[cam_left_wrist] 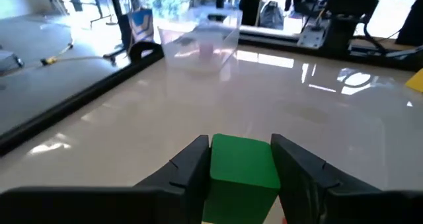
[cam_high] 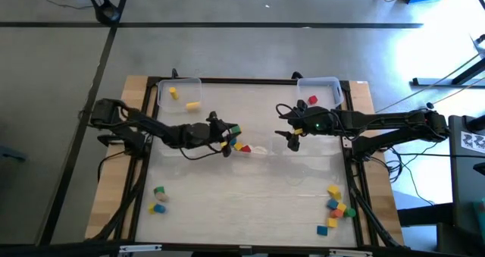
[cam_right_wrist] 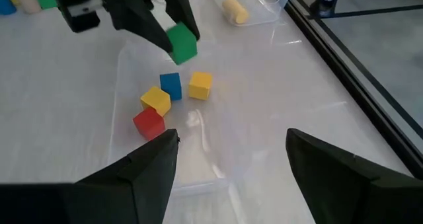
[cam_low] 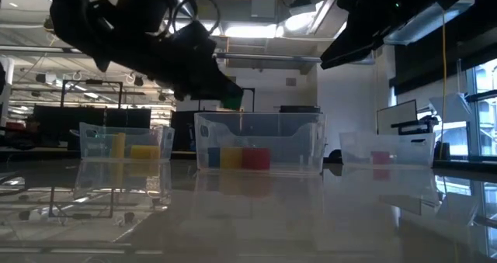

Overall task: Sort blocks by size
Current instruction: Put the green square block into the bottom transparent bin, then put the blue square block into the bottom transparent bin

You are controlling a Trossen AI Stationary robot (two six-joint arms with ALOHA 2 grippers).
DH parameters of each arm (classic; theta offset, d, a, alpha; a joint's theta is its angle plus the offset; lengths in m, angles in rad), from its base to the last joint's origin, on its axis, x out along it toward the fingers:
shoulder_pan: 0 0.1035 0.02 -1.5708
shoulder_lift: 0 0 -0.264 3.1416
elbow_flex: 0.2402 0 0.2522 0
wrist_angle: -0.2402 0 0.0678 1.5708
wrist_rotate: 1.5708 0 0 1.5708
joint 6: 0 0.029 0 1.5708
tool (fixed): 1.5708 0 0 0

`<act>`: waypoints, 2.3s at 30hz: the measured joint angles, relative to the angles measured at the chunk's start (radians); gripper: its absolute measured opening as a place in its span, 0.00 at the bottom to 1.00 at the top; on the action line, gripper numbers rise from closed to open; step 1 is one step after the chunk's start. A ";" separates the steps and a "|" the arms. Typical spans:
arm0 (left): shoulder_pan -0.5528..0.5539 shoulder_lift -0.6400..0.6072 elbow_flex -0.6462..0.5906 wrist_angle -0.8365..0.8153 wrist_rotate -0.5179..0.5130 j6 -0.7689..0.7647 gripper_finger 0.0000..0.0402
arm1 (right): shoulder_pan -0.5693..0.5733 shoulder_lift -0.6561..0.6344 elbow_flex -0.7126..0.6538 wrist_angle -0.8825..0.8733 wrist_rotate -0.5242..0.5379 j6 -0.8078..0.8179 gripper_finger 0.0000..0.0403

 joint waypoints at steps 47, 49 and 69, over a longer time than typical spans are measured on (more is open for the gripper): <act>-0.115 -0.101 0.001 -0.219 0.036 -0.051 0.57 | 0.807 0.215 0.130 -0.716 -0.344 1.662 0.70; -0.115 -0.101 0.000 -0.219 0.035 -0.061 0.57 | 0.818 0.267 0.130 -0.699 -0.403 1.696 0.70; -0.116 -0.101 0.000 -0.218 0.035 -0.112 0.57 | 0.838 0.571 0.130 -0.663 -0.547 1.754 0.70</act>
